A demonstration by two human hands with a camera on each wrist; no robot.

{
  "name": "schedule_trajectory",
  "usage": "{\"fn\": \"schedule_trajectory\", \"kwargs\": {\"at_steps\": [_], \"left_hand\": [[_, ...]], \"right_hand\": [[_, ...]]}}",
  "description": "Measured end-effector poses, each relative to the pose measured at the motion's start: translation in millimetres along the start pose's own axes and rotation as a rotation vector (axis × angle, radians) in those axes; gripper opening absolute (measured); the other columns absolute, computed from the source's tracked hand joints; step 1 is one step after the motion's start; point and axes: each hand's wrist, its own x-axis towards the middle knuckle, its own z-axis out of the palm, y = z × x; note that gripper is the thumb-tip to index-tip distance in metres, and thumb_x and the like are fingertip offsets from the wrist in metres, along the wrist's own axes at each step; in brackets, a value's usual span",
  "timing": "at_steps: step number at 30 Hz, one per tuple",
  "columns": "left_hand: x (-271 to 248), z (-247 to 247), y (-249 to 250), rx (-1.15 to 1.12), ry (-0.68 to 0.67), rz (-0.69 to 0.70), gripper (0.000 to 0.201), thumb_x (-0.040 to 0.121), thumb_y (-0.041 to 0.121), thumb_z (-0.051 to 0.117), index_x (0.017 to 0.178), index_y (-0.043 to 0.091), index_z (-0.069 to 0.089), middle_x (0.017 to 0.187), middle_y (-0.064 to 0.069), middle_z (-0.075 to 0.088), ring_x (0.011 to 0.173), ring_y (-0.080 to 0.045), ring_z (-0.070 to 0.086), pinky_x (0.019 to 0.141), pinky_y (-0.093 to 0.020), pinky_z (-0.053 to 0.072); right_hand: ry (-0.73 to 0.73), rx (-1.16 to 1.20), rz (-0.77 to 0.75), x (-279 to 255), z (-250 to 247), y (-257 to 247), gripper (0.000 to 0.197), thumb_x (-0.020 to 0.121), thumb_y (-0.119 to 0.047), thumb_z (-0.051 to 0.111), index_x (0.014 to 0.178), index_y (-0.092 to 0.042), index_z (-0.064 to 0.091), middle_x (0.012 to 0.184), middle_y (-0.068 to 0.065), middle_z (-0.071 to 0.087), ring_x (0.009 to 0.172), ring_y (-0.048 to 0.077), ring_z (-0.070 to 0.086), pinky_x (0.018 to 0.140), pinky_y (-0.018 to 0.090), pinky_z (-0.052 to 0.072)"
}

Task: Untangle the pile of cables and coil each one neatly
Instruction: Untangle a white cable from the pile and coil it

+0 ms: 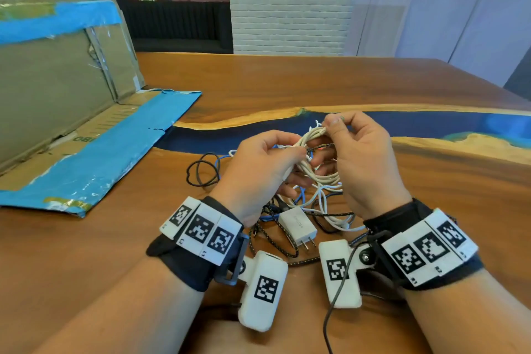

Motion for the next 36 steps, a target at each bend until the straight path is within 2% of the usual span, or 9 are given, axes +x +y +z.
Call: {"fn": "schedule_trajectory", "kwargs": {"at_steps": [3, 5, 9, 12, 17, 20, 24, 31, 36], "left_hand": [[2.2, -2.0, 0.9, -0.025, 0.033, 0.01, 0.015, 0.1, 0.02, 0.063, 0.11, 0.013, 0.07, 0.096, -0.014, 0.077, 0.084, -0.034, 0.075, 0.061, -0.032, 0.06], [5.8, -5.2, 1.9, -0.071, 0.055, -0.004, 0.015, 0.1, 0.022, 0.061, 0.109, 0.016, 0.071, 0.1, -0.01, 0.077, 0.089, -0.031, 0.075, 0.068, -0.033, 0.061], [11.2, -8.6, -1.9, -0.108, 0.045, -0.009, 0.014, 0.098, 0.013, 0.064, 0.11, 0.013, 0.071, 0.101, -0.009, 0.078, 0.084, -0.026, 0.075, 0.066, -0.029, 0.062], [11.3, -6.5, -11.3, -0.056, 0.028, -0.039, 0.018, 0.088, -0.004, 0.071, 0.104, 0.004, 0.072, 0.101, -0.017, 0.076, 0.081, -0.028, 0.076, 0.07, -0.029, 0.063], [10.4, -7.3, -11.7, 0.029, -0.038, -0.105, 0.009, 0.09, 0.004, 0.073, 0.097, 0.006, 0.076, 0.106, -0.019, 0.074, 0.093, -0.033, 0.075, 0.072, -0.028, 0.062], [10.1, -8.4, -10.3, 0.055, -0.047, -0.106, 0.007, 0.093, 0.011, 0.07, 0.096, 0.007, 0.076, 0.101, -0.017, 0.076, 0.088, -0.031, 0.076, 0.074, -0.032, 0.063], [10.5, -6.6, -14.6, 0.081, -0.062, -0.106, 0.008, 0.093, 0.012, 0.071, 0.098, 0.009, 0.076, 0.099, -0.015, 0.077, 0.088, -0.029, 0.076, 0.076, -0.033, 0.062], [8.6, -4.2, -16.2, 0.138, -0.156, -0.096, 0.03, 0.088, 0.017, 0.077, 0.117, 0.024, 0.07, 0.104, -0.001, 0.076, 0.084, -0.016, 0.073, 0.072, -0.035, 0.058], [3.4, -1.8, -13.7, 0.302, -0.309, -0.044, 0.019, 0.09, 0.023, 0.076, 0.107, 0.031, 0.077, 0.101, 0.004, 0.078, 0.085, -0.015, 0.068, 0.07, -0.034, 0.05]], "right_hand": [[-0.021, -0.073, 0.012, 3.0, -7.1, -6.0, 0.013, 0.102, -0.02, 0.06, 0.099, -0.008, 0.064, 0.081, 0.01, 0.076, 0.066, 0.024, 0.068, 0.055, 0.033, 0.057], [0.037, -0.24, -0.053, 8.8, -15.1, -8.4, 0.011, 0.1, -0.018, 0.064, 0.094, -0.009, 0.067, 0.08, 0.007, 0.077, 0.071, 0.014, 0.071, 0.062, 0.025, 0.055], [0.129, -0.32, -0.078, 27.4, -45.3, -23.2, 0.007, 0.098, -0.011, 0.065, 0.092, -0.008, 0.068, 0.077, 0.002, 0.078, 0.079, 0.009, 0.074, 0.073, 0.018, 0.055], [-0.085, -0.636, 0.046, 28.1, -59.8, -25.0, 0.005, 0.094, -0.024, 0.07, 0.091, -0.021, 0.073, 0.086, -0.002, 0.076, 0.08, 0.01, 0.07, 0.073, 0.028, 0.055], [-0.474, -1.024, 0.168, 11.0, -63.0, -22.7, 0.02, 0.092, -0.021, 0.069, 0.108, -0.031, 0.075, 0.103, -0.016, 0.071, 0.071, -0.015, 0.06, 0.071, 0.018, 0.045], [-0.548, -1.021, 0.21, 6.4, -55.1, -27.6, 0.021, 0.092, -0.025, 0.072, 0.112, -0.034, 0.073, 0.11, -0.014, 0.071, 0.066, -0.01, 0.066, 0.068, 0.025, 0.056], [-0.554, -1.092, 0.173, 7.0, -46.4, -26.7, 0.023, 0.087, -0.016, 0.074, 0.104, -0.032, 0.077, 0.105, -0.014, 0.072, 0.094, 0.004, 0.068, 0.089, 0.035, 0.058], [-0.433, -0.796, 0.122, 5.2, -50.2, -46.1, 0.026, 0.093, -0.002, 0.064, 0.101, -0.023, 0.076, 0.1, -0.005, 0.076, 0.073, 0.017, 0.077, 0.072, 0.046, 0.064], [-0.447, -0.614, 0.083, -1.8, -46.3, -42.1, 0.023, 0.087, 0.002, 0.073, 0.1, -0.016, 0.078, 0.097, -0.001, 0.078, 0.091, 0.021, 0.074, 0.072, 0.027, 0.062]]}}
